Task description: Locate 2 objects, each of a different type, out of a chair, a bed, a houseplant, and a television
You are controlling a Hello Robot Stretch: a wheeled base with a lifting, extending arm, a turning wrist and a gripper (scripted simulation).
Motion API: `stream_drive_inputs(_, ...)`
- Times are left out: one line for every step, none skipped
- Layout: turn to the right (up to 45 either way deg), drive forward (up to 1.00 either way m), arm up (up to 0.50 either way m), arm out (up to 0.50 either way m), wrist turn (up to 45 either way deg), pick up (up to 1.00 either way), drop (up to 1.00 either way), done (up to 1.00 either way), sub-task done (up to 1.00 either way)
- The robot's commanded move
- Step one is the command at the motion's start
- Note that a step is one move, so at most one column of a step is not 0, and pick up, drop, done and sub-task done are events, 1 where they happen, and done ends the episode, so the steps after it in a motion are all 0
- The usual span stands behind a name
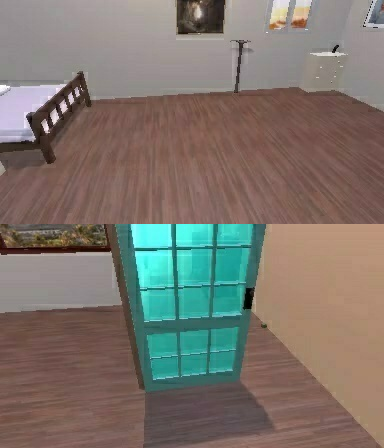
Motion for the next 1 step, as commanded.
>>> stream_drive_inputs(0.0,0.45,0.0,0.0,0.0,0.0,0.0,0.0,0.0)
